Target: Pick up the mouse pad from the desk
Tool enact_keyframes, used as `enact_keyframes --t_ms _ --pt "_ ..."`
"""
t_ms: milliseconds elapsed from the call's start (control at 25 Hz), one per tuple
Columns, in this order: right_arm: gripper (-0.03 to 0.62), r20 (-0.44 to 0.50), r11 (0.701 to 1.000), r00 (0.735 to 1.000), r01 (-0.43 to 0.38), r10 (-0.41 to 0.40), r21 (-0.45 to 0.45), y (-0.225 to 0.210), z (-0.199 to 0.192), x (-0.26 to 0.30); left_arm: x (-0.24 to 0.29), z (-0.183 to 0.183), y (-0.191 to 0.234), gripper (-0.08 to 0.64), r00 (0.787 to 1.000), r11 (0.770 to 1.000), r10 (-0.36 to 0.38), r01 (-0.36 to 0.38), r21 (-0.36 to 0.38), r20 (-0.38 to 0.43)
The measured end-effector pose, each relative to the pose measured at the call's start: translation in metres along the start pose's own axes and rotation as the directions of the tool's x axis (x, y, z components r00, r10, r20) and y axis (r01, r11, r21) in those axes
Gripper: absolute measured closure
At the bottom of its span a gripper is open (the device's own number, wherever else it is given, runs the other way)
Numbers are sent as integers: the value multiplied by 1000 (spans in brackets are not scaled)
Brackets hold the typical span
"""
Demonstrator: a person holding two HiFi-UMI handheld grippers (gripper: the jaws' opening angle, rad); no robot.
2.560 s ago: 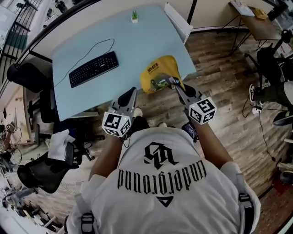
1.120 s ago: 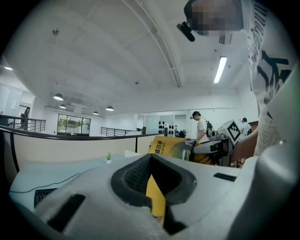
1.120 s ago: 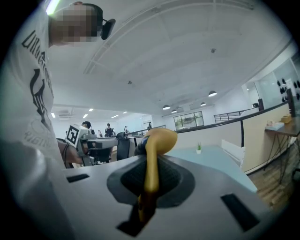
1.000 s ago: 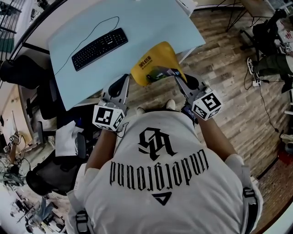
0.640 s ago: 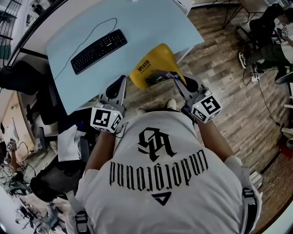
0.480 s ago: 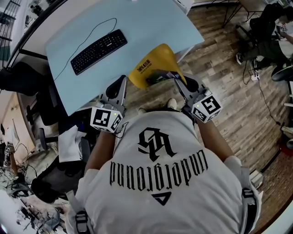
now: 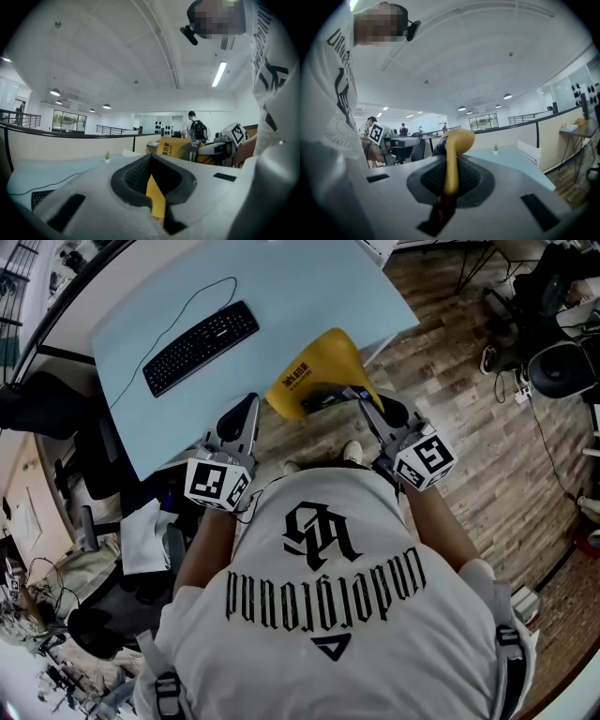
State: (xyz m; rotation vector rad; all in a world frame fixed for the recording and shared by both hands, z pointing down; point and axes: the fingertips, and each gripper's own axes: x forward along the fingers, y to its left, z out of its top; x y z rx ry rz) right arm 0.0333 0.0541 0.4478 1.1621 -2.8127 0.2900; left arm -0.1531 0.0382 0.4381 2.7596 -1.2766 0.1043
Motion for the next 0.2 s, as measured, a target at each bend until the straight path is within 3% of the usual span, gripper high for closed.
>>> enact_keyframes --t_ms 200 --pt "569 0 1000 1000 0 0 1 -7 -2 -3 8 -7 -4 552 1000 1000 1 -1 -14 -7"
